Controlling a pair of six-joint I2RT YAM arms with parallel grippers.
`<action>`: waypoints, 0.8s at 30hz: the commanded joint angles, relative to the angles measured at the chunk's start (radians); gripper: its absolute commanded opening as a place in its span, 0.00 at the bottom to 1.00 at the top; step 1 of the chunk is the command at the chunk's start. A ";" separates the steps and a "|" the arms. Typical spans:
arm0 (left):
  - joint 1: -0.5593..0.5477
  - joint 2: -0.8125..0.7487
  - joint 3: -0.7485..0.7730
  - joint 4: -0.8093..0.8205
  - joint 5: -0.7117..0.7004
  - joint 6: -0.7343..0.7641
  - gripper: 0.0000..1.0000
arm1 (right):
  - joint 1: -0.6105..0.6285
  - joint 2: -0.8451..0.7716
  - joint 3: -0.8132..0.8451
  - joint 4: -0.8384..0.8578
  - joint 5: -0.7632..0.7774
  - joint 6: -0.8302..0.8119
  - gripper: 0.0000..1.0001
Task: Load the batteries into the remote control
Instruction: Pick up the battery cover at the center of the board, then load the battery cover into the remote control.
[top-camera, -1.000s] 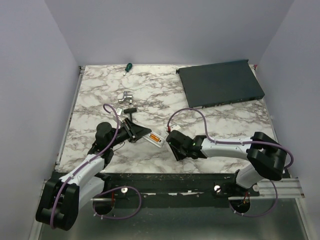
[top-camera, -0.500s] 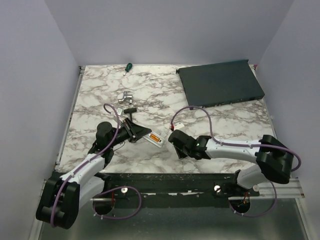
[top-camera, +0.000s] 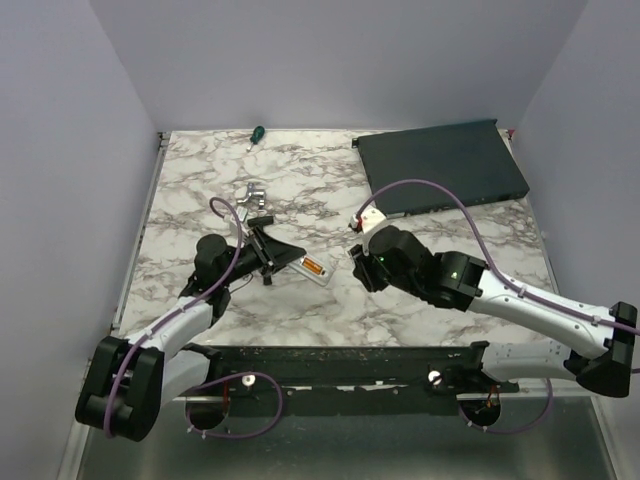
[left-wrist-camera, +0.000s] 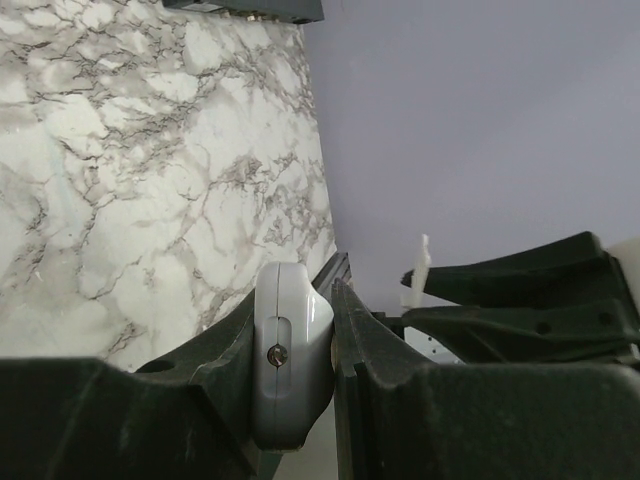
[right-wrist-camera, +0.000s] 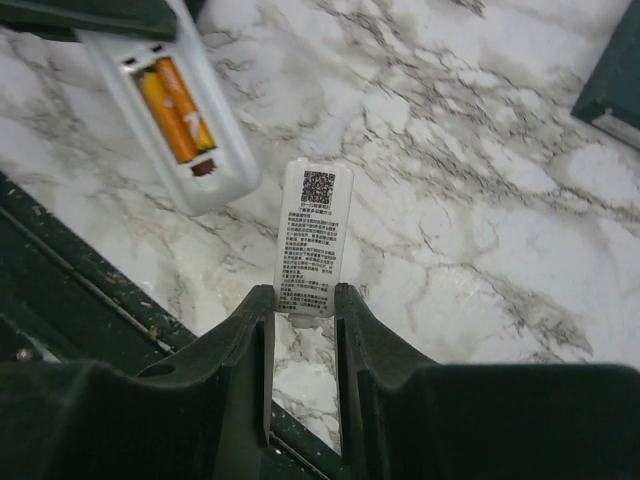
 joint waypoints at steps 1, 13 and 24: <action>-0.048 0.007 0.030 0.079 0.004 -0.019 0.00 | 0.003 0.005 0.102 -0.134 -0.195 -0.172 0.14; -0.202 0.076 0.026 0.204 -0.084 -0.104 0.00 | 0.004 0.071 0.209 -0.185 -0.285 -0.242 0.13; -0.226 0.104 0.053 0.188 -0.086 -0.103 0.00 | 0.004 0.149 0.238 -0.238 -0.395 -0.298 0.11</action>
